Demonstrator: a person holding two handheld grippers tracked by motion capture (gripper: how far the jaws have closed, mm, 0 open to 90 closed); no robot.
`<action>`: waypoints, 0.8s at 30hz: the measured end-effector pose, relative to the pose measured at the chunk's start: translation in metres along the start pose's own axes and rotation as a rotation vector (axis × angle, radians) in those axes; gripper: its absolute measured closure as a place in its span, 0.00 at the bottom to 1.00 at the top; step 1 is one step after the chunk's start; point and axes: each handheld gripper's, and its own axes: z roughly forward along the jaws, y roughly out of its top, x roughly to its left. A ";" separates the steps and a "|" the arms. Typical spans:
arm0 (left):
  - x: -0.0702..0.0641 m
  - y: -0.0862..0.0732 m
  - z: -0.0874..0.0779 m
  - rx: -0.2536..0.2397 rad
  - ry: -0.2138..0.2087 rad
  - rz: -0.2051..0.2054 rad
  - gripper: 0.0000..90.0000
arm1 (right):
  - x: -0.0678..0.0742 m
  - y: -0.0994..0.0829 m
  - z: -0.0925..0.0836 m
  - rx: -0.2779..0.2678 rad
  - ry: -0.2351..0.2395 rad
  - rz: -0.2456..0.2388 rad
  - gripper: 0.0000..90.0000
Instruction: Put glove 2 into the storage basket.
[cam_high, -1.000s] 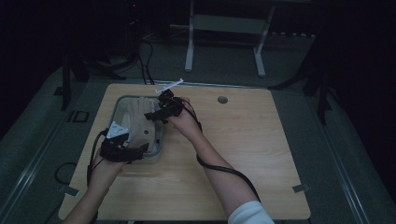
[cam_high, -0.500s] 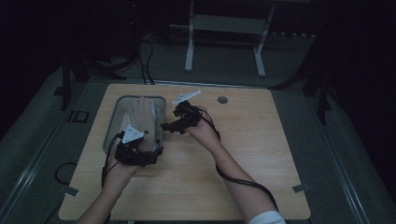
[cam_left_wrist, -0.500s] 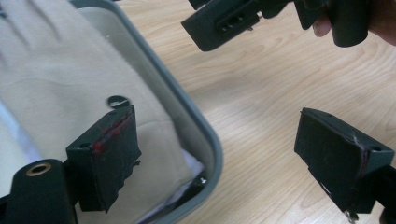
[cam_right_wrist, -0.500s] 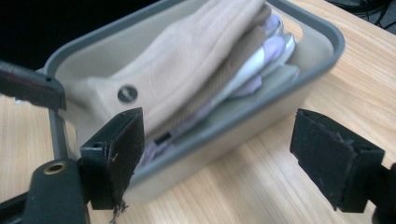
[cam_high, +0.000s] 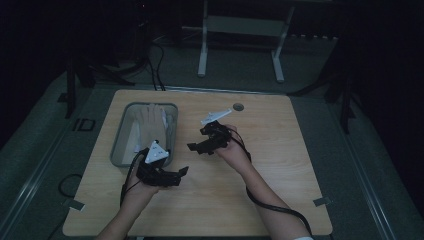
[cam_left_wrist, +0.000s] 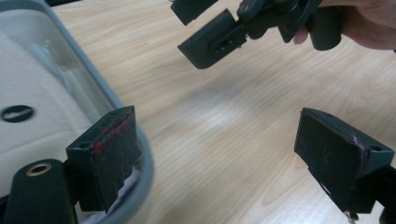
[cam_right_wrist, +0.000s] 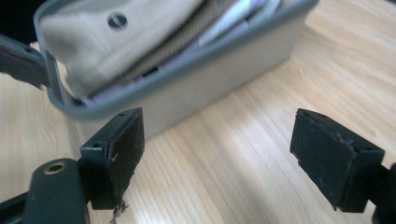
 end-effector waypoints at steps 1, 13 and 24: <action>-0.002 0.000 0.001 0.001 -0.009 0.003 0.16 | -0.001 -0.004 -0.001 0.002 0.000 0.006 0.20; -0.025 -0.013 0.021 0.009 -0.088 0.052 0.16 | -0.011 -0.046 -0.009 0.011 -0.008 0.044 0.20; -0.036 -0.022 0.042 0.042 -0.161 0.075 0.16 | -0.016 -0.074 -0.009 0.030 -0.014 0.041 0.19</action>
